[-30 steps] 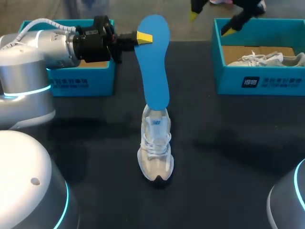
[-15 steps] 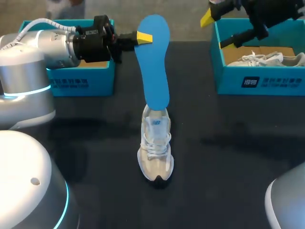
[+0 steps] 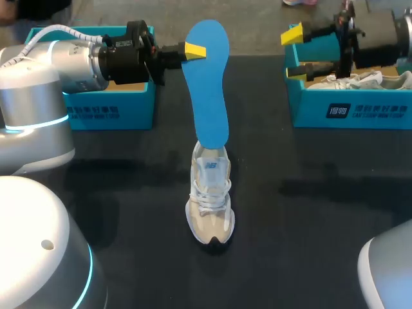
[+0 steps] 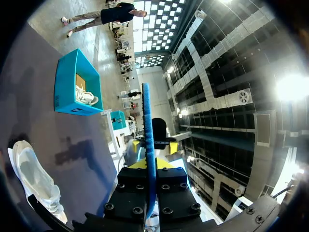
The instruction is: Take the shoe out of the shoebox, open the shoe tongue, remove and reinsert the insole, then place the shoe into the shoebox
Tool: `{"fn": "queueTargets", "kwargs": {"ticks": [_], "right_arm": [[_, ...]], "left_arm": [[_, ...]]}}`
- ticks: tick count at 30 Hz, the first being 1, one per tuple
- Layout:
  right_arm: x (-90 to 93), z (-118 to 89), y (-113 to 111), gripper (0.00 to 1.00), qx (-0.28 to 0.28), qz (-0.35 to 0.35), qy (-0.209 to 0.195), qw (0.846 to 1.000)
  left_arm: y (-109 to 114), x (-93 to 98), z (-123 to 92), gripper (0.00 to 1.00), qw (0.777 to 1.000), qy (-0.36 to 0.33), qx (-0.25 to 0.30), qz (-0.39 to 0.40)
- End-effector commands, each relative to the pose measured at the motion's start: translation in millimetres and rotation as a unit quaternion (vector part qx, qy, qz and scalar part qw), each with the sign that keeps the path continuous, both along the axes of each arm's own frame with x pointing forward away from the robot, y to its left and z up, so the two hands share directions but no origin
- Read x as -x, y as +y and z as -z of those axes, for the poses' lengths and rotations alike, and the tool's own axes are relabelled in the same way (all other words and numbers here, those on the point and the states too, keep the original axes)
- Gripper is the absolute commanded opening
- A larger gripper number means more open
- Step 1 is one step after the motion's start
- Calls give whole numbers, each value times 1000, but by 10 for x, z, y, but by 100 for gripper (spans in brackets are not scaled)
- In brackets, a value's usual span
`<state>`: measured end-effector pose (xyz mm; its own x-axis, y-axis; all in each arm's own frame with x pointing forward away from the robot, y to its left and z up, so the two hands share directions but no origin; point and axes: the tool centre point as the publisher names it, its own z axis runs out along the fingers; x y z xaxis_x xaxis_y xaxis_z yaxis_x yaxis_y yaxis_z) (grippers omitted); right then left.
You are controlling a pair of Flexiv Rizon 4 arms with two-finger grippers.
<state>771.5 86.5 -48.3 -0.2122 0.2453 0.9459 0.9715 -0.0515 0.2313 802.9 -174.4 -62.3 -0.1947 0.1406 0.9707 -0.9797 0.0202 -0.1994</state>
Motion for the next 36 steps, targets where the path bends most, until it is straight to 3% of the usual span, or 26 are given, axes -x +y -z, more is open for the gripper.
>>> {"fn": "queueTargets", "kwargs": {"ticks": [1,16,36], "right_arm": [[38,100,13,100,-157,-29,-4,987],[2,77,88,100,-86,-16,8,996],[-4,73,104,100,-82,-8,17,996]], "left_arm": [[1,7,-1,0,1000,0,-1,-1],[1,7,-1,0,1000,0,-1,-1],[1,7,-1,0,1000,0,-1,-1]]}}
